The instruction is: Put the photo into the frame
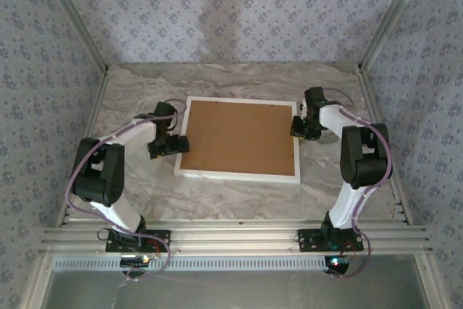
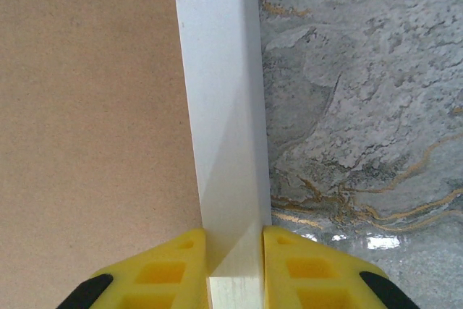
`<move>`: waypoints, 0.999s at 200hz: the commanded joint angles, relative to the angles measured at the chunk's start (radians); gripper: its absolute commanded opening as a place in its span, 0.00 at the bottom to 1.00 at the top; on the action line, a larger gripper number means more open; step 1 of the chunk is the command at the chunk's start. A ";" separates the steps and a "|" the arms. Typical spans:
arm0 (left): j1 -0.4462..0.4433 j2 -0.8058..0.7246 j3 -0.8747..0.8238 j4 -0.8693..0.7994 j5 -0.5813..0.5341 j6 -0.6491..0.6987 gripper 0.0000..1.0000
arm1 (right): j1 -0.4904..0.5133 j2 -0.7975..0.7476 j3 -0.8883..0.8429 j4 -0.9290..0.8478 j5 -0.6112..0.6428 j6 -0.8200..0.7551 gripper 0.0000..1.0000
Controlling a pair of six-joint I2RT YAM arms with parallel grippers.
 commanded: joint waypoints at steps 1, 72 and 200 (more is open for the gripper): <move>-0.050 0.107 -0.060 0.002 0.017 -0.013 0.90 | 0.013 0.037 0.007 -0.008 -0.040 0.018 0.21; -0.089 0.172 -0.033 0.005 -0.016 -0.013 0.89 | 0.016 0.041 0.008 0.003 -0.045 0.021 0.21; -0.169 0.308 0.053 -0.109 -0.145 0.015 0.89 | 0.019 0.043 0.002 0.022 -0.057 0.028 0.22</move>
